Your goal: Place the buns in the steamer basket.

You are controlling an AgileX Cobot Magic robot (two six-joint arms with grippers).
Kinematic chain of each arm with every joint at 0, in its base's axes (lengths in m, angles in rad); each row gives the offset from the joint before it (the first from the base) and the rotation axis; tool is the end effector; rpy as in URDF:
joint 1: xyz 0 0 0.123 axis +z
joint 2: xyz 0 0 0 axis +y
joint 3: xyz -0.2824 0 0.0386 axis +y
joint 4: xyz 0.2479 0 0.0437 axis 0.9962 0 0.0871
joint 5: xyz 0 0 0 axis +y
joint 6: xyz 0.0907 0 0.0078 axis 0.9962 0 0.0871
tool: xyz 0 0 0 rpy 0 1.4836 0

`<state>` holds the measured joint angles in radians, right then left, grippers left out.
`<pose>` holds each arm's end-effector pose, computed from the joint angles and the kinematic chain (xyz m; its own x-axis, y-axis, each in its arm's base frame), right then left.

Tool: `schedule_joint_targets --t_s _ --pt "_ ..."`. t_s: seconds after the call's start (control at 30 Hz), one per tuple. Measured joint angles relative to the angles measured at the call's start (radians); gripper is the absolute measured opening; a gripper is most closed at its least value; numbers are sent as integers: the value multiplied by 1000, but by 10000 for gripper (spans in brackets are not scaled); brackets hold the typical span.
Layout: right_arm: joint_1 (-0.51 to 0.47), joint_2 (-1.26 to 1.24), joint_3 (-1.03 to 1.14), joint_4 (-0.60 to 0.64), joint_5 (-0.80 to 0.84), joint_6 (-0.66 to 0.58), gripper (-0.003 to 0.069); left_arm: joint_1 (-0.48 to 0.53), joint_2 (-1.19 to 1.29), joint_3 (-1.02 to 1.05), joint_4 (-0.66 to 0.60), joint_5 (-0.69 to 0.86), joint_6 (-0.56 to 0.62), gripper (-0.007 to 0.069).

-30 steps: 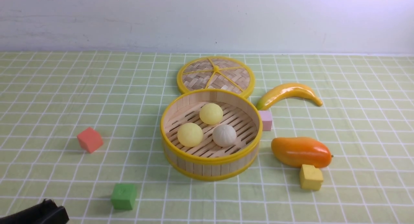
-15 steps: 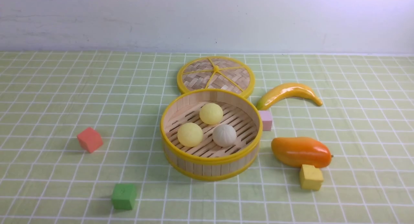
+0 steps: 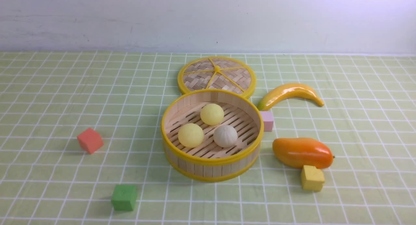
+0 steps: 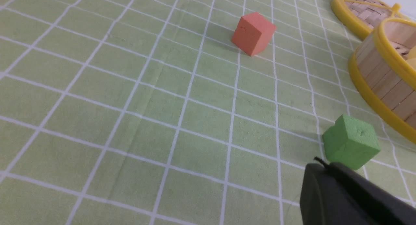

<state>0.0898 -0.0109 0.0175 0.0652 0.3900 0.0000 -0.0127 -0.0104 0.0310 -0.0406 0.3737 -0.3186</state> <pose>0.0516 0.0069 0.1728 -0.3088 0.0327 -0.9506 -0.0947 0.9934 0.0649 0.0527 -0.0020 0.1696 -0.2924 -0.3452 -0.8918 -0.0802 0.9382 -0.3368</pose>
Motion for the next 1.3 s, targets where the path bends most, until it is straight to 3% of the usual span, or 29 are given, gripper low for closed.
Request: schedule_joint_targets --t_s 1.3 --pt "0 0 0 0 0 0 82 0 0 0 0 -5 0 -11"
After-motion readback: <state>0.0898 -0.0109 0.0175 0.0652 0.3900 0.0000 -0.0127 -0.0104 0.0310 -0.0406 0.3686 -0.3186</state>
